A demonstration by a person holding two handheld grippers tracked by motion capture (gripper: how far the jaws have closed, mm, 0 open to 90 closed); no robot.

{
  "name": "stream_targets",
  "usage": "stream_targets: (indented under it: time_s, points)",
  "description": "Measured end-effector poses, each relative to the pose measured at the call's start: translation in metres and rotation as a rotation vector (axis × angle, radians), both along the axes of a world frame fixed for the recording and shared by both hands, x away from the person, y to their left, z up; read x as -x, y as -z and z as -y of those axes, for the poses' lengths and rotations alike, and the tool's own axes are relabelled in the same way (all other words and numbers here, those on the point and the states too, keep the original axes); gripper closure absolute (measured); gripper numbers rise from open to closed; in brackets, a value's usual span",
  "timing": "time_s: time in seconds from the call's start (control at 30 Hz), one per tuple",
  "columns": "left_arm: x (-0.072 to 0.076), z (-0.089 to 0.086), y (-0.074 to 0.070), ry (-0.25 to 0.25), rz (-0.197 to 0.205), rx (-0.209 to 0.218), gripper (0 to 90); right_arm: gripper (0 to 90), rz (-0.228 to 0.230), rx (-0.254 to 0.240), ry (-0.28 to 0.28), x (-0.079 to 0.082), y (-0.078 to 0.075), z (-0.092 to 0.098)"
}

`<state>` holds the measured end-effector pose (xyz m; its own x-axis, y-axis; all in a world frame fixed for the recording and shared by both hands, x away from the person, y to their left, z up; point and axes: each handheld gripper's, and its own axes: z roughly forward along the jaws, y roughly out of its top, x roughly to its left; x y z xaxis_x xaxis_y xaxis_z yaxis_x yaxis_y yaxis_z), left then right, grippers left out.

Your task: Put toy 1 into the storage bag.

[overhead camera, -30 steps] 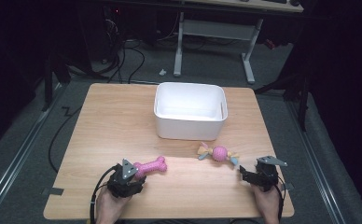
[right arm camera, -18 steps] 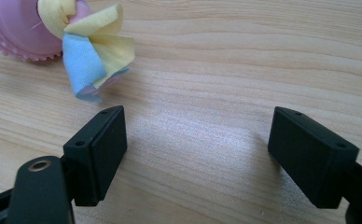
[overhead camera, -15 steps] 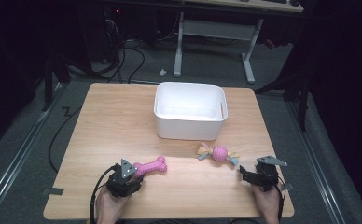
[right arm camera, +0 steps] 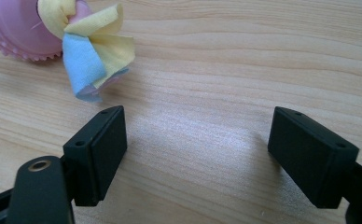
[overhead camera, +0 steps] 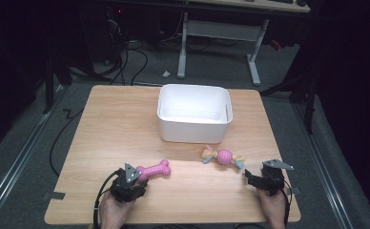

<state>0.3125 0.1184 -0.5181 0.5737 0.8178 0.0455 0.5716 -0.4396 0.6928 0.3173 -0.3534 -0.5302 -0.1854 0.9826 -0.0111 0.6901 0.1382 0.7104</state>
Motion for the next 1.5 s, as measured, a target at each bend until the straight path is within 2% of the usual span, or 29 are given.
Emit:
stream_targets:
  time_s: [0.1,0.23,0.33,0.7,1.3,1.5]
  points:
    - [0.0,-0.001,0.0,-0.011,0.002,-0.002,54.5,19.5,0.0,0.0,0.0,0.0,0.0,0.0]
    - [0.0,0.002,0.004,-0.005,-0.015,-0.016,58.0,19.5,0.0,0.0,0.0,0.0,0.0,0.0]
    - [0.0,0.003,0.005,-0.002,-0.012,-0.01,61.9,19.6,0.0,0.0,0.0,0.0,0.0,0.0]
    - [0.0,0.001,0.003,0.017,-0.022,0.001,64.5,19.5,0.0,0.0,0.0,0.0,0.0,0.0]
    - [0.001,0.0,-0.01,0.068,0.005,0.015,65.5,19.6,0.0,0.0,0.0,0.0,0.0,0.0]
    - [0.001,-0.003,-0.019,0.08,0.016,0.041,65.5,19.6,0.0,0.0,0.0,0.0,0.0,0.0]
